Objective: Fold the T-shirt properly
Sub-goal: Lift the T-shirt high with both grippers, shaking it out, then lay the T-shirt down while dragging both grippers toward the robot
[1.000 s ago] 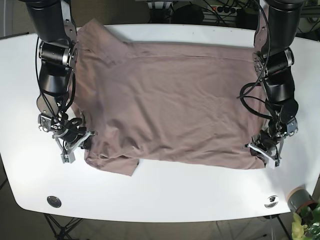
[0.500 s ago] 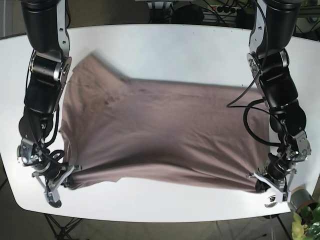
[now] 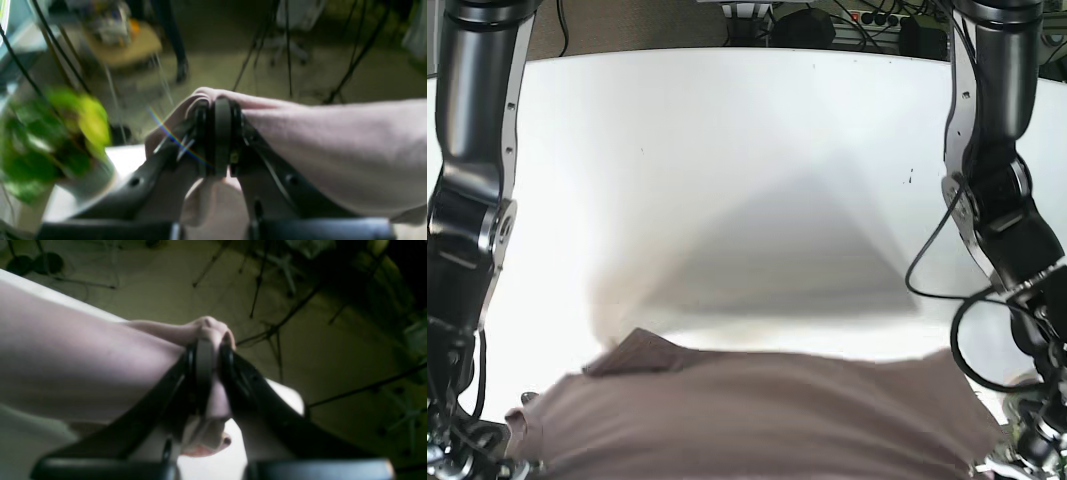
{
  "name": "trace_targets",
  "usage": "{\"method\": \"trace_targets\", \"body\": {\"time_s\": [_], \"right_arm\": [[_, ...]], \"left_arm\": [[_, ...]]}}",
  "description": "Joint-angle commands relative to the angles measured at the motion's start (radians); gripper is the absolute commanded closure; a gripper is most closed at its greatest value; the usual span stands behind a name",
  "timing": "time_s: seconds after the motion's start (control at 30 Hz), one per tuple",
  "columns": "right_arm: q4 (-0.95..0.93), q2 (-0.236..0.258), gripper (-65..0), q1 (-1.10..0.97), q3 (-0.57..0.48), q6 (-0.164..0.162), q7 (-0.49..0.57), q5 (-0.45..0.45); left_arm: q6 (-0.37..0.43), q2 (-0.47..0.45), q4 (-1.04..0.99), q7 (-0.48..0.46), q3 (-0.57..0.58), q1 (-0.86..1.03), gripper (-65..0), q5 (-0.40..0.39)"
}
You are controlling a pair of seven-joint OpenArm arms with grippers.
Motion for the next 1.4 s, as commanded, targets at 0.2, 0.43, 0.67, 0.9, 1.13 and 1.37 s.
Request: {"method": "trace_targets", "body": {"time_s": [0.2,0.43,0.67,0.9,1.13,1.37], "right_arm": [[0.174,0.016,-2.1,0.128,-0.004,-0.014,-0.141,0.0],[0.438,0.017,-2.1,-0.064,0.034,-0.014,-0.248,0.0],[0.628,-0.026,-2.1,-0.397,0.185,-0.012,-0.262,0.002],[0.748,-0.101,-2.1,-0.67,0.315,-0.012,-0.261,0.002],[0.834,-0.171,-2.1,-0.87,0.396,-0.012,-0.261,0.002],[0.966,-0.222,-2.1,-1.022,0.415,-0.015,-0.265,0.0]], "left_arm": [[0.005,-0.041,0.092,-0.011,-0.001,-0.091,0.0,-0.013],[0.002,-0.042,0.145,-0.011,-0.005,0.039,0.0,-0.016],[0.0,-0.042,0.22,-0.016,-0.007,0.242,0.0,-0.049],[0.0,-0.064,0.306,-0.017,-0.008,0.471,0.0,-0.095],[0.0,-0.065,0.383,-0.017,-0.013,0.691,0.0,-0.096],[-0.029,-0.041,0.443,-0.017,-0.096,0.845,0.0,-0.096]]}}
